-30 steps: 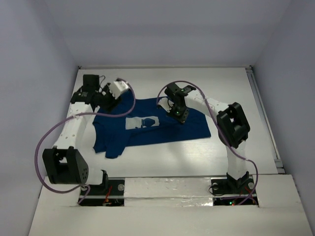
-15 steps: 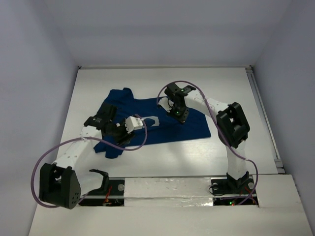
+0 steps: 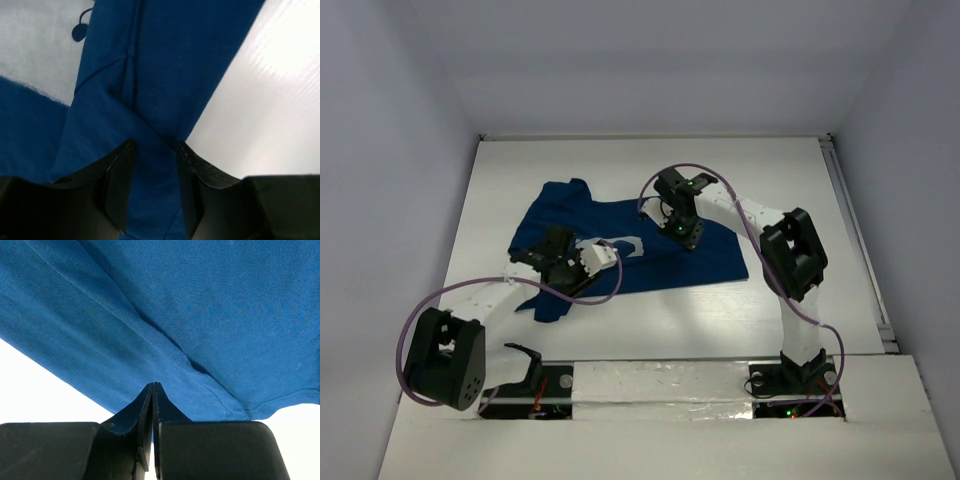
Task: Fold and stack the t-shirts
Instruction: Fold the flattened tshirt in 1/3 of the way
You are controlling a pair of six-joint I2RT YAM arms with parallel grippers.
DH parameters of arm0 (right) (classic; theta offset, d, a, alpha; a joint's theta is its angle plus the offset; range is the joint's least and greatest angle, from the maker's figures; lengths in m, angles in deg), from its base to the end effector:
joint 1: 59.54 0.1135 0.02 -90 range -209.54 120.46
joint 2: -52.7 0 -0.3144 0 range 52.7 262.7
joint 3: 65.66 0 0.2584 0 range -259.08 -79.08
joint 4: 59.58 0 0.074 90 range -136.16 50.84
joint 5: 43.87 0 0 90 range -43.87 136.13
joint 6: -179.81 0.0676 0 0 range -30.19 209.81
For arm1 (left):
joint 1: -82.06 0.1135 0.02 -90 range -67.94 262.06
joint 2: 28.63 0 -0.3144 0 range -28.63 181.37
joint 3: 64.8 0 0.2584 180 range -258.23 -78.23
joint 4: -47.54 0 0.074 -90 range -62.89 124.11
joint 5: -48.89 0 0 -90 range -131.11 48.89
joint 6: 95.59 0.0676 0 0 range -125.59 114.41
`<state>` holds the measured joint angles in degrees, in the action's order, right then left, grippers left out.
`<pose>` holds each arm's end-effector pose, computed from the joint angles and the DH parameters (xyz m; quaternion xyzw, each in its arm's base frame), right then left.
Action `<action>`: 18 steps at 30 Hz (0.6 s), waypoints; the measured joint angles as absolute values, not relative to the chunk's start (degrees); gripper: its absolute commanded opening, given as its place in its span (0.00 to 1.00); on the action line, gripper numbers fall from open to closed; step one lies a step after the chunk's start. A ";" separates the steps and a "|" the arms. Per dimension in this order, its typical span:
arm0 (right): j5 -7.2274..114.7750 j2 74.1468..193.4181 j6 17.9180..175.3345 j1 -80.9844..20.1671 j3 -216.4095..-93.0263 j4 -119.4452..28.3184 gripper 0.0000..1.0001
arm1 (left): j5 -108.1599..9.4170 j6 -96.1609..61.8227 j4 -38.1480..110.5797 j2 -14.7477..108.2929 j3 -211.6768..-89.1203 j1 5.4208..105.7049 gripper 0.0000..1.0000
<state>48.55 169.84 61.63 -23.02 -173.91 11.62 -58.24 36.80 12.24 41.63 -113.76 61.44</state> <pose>0.3544 0.2660 0.2139 -0.5345 0.8405 0.0273 0.0846 0.2091 -0.0999 0.1998 0.5314 0.7852 -0.0864 0.3060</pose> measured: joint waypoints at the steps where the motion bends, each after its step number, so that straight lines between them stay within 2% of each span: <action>1: 48.55 169.84 61.63 -23.05 -173.91 11.62 0.07 | -57.60 36.50 12.51 41.60 -113.67 61.44 0.35; 5: 48.55 169.84 61.63 -23.05 -173.91 11.64 0.07 | -55.50 35.84 12.40 41.69 -113.65 61.44 0.31; 7: 48.55 169.84 61.63 -23.00 -173.91 11.64 0.06 | -54.74 35.75 12.13 41.84 -113.65 61.44 0.25; 8: 48.55 169.84 61.63 -22.98 -173.91 11.64 0.06 | -54.45 35.71 12.03 41.91 -113.65 61.44 0.20; 9: 48.55 169.84 61.65 -22.94 -173.91 11.64 0.06 | -54.28 35.69 11.96 41.93 -113.65 61.44 0.07; 11: 48.55 169.84 61.67 -22.72 -173.91 11.64 0.06 | -54.06 35.58 11.89 41.95 -113.65 61.44 0.01; 13: 48.55 169.84 61.67 -22.50 -173.91 11.64 0.06 | -54.04 35.56 11.83 41.98 -113.65 61.44 0.05; 15: 48.57 169.84 61.67 -22.35 -173.91 11.64 0.06 | -53.99 35.58 11.83 42.15 -113.65 61.44 0.18; 17: 48.72 169.84 61.67 -22.32 -173.91 11.64 0.06 | -53.97 35.47 11.79 42.50 -113.65 61.44 0.14; 18: 48.74 169.84 61.69 -22.32 -173.93 11.66 0.06 | -53.99 35.45 11.74 42.63 -113.65 61.44 0.03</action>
<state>48.74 169.84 61.69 -22.32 -173.93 11.66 -53.99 35.45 11.74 42.63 -113.65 61.44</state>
